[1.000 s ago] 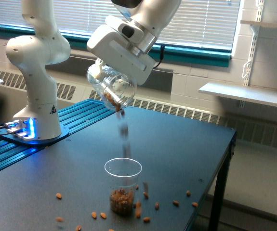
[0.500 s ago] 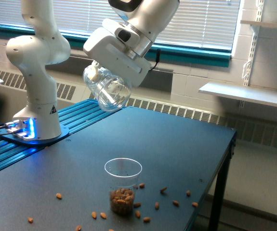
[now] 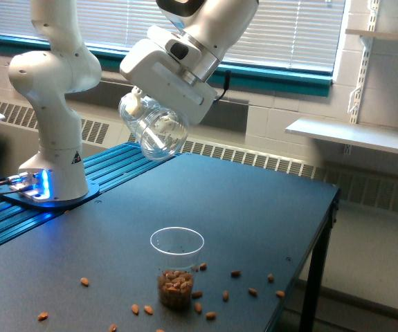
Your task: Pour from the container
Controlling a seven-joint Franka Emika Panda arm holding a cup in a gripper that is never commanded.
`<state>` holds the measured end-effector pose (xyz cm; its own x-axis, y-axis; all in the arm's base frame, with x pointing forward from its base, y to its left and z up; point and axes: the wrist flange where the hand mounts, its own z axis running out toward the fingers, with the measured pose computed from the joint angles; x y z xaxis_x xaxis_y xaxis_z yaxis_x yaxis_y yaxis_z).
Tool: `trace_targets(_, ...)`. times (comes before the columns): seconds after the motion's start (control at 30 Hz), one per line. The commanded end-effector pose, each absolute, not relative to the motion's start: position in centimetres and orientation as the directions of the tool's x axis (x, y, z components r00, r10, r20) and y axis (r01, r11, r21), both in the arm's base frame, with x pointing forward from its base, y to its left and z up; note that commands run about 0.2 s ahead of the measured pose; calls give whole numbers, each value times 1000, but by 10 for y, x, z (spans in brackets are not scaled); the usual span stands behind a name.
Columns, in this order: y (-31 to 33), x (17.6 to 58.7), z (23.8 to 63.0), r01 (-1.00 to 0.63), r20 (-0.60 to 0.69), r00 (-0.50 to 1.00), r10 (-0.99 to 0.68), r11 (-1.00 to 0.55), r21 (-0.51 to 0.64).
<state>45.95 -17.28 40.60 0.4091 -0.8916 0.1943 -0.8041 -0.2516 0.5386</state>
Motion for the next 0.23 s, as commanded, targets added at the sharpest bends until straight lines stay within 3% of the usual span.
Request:
trace_targets(0.03,-174,462,409,-797,186,423,-887,-267,541)
trace_targets(0.23,-173,464,411,-793,180,434,-883,-280,541)
